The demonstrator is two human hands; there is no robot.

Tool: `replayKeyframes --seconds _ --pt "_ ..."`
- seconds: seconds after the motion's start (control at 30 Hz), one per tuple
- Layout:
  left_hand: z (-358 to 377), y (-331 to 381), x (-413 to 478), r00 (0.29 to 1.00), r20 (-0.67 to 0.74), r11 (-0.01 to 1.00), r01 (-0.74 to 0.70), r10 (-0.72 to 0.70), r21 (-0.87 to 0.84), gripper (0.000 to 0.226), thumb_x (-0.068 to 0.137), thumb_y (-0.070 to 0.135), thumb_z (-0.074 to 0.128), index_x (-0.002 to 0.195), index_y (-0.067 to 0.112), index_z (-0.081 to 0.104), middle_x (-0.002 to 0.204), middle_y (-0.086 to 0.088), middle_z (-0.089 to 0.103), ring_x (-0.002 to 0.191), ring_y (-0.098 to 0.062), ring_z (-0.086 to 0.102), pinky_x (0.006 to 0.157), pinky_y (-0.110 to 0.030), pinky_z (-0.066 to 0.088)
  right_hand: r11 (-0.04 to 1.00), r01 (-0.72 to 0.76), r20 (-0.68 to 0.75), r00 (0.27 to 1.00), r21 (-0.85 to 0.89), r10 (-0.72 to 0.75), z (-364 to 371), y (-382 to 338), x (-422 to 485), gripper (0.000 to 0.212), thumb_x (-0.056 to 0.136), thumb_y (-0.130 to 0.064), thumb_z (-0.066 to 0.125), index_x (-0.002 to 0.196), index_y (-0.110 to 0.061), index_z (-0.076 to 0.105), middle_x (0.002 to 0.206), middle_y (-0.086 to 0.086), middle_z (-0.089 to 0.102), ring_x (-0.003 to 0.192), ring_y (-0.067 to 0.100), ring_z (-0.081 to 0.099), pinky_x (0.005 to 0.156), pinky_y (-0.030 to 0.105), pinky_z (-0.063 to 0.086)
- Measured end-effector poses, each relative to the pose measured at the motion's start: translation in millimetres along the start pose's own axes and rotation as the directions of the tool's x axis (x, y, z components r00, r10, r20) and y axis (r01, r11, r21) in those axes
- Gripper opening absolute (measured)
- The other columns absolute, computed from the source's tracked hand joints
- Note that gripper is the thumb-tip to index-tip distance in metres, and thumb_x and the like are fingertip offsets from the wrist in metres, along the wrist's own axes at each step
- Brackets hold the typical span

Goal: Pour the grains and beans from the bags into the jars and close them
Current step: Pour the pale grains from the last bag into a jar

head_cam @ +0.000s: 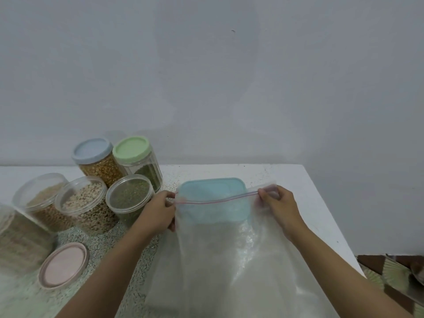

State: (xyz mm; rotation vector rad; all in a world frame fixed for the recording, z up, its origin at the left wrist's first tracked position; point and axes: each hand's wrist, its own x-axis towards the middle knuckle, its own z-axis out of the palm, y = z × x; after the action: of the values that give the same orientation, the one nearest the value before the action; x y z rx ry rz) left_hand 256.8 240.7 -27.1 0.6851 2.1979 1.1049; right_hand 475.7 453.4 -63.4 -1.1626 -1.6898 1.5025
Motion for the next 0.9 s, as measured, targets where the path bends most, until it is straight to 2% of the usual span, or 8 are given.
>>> replayKeyframes --seconds 0.17,0.33,0.4,0.47,0.53,0.6,0.67,0.9 --pt "2.6 1.9 10.1 0.999 0.049 0.998 -0.015 0.012 0.066 0.009 0.102 0.008 0.055 0.106 0.001 0.058 0.059 -0.006 0.064 0.040 -0.013 0.050 0.045 -0.026 0.040 0.998 -0.040 -0.027 0.999 0.042 0.041 -0.6 -2.6 3.1 0.017 0.096 -0.023 0.070 0.092 -0.007 0.068 0.090 0.015 0.075 0.088 0.034 0.073 0.080 0.046 0.061" --pt "-15.7 37.6 7.1 0.971 0.014 0.969 -0.238 0.238 0.062 0.004 0.104 0.011 0.054 0.104 0.009 0.050 0.093 -0.014 0.063 0.048 -0.012 0.055 0.043 -0.025 0.044 0.993 -0.057 -0.021 0.998 0.104 0.060 0.1 -13.2 6.6 0.016 0.095 -0.020 0.071 0.090 -0.005 0.066 0.082 0.018 0.074 0.070 0.032 0.073 0.061 0.036 0.059" --pt "-30.2 57.3 6.5 0.897 -0.089 0.896 -0.418 0.434 0.152 0.010 0.104 0.020 0.056 0.103 0.014 0.048 0.088 -0.010 0.059 0.054 -0.015 0.061 0.045 -0.023 0.047 0.993 -0.057 -0.042 0.997 0.104 0.061 2.9 -16.1 7.4 0.016 0.094 -0.018 0.072 0.090 -0.004 0.066 0.073 0.011 0.073 0.060 0.023 0.071 0.058 0.030 0.056" --pt "-43.4 74.5 3.7 0.800 -0.173 0.816 -0.544 0.575 0.196 0.011 0.104 0.024 0.056 0.102 0.019 0.046 0.085 -0.008 0.058 0.058 -0.028 0.062 0.047 -0.036 0.049 0.995 -0.059 -0.065 0.996 0.077 0.064 7.7 -15.5 8.5 0.018 0.094 -0.020 0.073 0.088 -0.004 0.067 0.068 0.007 0.073 0.059 0.019 0.070 0.063 0.032 0.056" --pt "-51.5 86.6 -0.2 0.713 -0.258 0.759 -0.614 0.651 0.219 0.011 0.104 0.024 0.055 0.103 0.021 0.045 0.087 -0.005 0.056 0.060 -0.036 0.061 0.052 -0.046 0.050 0.996 -0.068 -0.096 0.993 0.055 0.073 13.1 -10.4 11.6 0.020 0.093 -0.022 0.074 0.085 -0.005 0.068 0.069 0.008 0.074 0.065 0.025 0.069 0.070 0.037 0.056" --pt "-55.1 96.3 -5.2 0.661 -0.332 0.734 -0.655 0.673 0.182 0.010 0.105 0.022 0.055 0.106 0.021 0.045 0.091 0.000 0.053 0.059 -0.032 0.060 0.047 -0.038 0.049 0.996 -0.082 -0.127 0.988 0.043 0.087 17.5 -7.0 13.4 0.022 0.094 -0.023 0.072 0.082 -0.005 0.067 0.070 0.009 0.074 0.067 0.028 0.067 0.071 0.040 0.056" --pt "-54.9 99.5 -6.9 0.689 -0.350 0.753 -0.652 0.635 0.083 0.009 0.106 0.022 0.053 0.107 0.020 0.045 0.096 -0.002 0.052 0.056 -0.022 0.060 0.043 -0.024 0.045 0.995 -0.084 -0.130 0.987 0.056 0.091 22.5 -5.9 14.5 0.022 0.096 -0.021 0.069 0.082 -0.004 0.064 0.068 0.012 0.074 0.063 0.029 0.065 0.070 0.042 0.055" --pt "-25.2 59.1 -7.0 0.944 -0.102 0.935 -0.326 0.314 -0.142 0.008 0.105 0.021 0.052 0.103 0.013 0.049 0.073 -0.004 0.060 0.046 -0.010 0.054 0.040 -0.021 0.039 0.997 -0.056 -0.146 0.988 -0.060 0.047 34.5 -11.7 12.0 0.016 0.090 -0.008 0.068 0.075 -0.006 0.061 0.071 0.009 0.073 0.057 0.021 0.063 0.050 0.024 0.046"
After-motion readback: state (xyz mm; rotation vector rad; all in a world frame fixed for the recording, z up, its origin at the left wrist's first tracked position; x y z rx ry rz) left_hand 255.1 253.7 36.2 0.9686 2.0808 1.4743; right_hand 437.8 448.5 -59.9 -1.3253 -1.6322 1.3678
